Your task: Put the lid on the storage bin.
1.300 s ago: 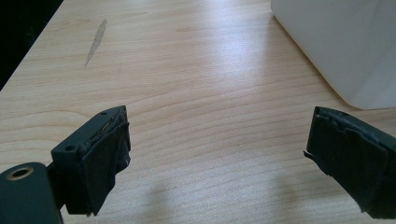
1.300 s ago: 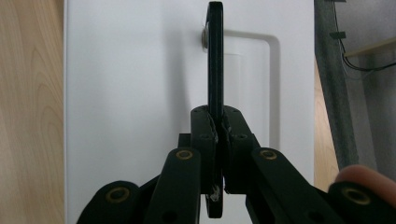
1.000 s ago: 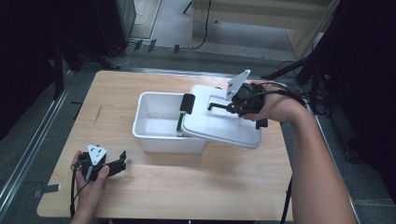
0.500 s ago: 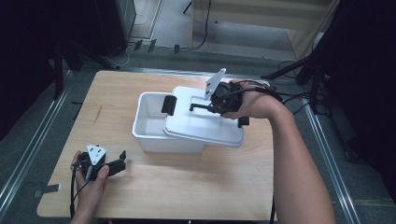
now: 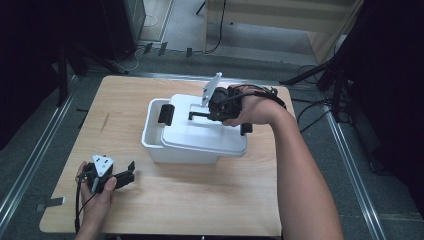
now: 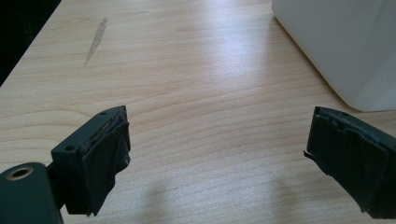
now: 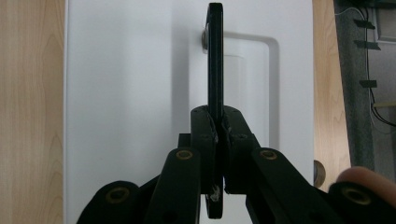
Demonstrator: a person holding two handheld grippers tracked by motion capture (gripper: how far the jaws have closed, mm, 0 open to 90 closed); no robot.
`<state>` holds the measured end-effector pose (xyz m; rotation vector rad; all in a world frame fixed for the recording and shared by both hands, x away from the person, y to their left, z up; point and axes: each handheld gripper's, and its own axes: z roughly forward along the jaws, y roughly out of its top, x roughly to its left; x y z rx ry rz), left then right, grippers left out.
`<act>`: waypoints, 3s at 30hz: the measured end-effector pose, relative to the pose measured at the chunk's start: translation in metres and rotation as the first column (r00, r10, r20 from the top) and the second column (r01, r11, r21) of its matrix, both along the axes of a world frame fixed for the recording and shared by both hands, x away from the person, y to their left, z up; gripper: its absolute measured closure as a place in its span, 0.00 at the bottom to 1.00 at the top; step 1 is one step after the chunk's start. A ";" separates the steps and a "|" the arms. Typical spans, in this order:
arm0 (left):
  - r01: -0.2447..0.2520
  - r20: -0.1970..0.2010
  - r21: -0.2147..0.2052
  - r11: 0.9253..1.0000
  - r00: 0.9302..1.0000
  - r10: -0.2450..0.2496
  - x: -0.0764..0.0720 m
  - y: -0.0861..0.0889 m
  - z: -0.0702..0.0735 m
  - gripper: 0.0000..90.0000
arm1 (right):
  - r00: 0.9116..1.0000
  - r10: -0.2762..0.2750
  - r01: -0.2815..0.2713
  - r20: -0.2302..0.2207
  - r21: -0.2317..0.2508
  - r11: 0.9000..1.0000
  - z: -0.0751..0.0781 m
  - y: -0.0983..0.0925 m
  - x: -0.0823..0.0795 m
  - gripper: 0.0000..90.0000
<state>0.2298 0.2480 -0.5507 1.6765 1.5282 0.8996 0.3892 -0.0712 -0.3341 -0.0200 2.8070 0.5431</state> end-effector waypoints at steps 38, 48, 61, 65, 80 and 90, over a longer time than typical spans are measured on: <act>0.010 -0.003 -0.008 1.000 1.000 -0.010 -0.001 0.001 0.000 0.07 | 0.999 0.041 -0.041 -0.022 -0.023 0.999 -0.003 0.061 0.010 0.96; 0.012 -0.004 -0.007 1.000 1.000 -0.012 0.000 0.001 0.000 0.07 | 0.999 0.042 -0.043 -0.023 -0.029 0.999 -0.008 0.067 0.011 0.96; 0.012 -0.004 -0.006 1.000 1.000 -0.012 0.000 0.001 0.000 0.07 | 0.999 0.051 -0.051 -0.009 -0.013 0.999 -0.008 0.065 0.012 0.95; 0.010 -0.002 -0.009 1.000 1.000 -0.010 0.000 0.001 0.000 0.07 | 0.999 0.043 -0.043 -0.007 -0.010 0.999 -0.008 0.065 0.013 0.94; 0.009 -0.001 -0.009 1.000 1.000 -0.009 0.000 0.001 0.000 0.07 | 0.999 0.049 -0.049 -0.006 0.002 0.999 -0.008 0.064 0.011 0.96; 0.008 0.000 -0.011 1.000 1.000 -0.008 0.000 0.001 0.000 0.07 | 0.998 0.061 -0.060 -0.007 0.033 0.998 -0.011 0.060 0.010 0.95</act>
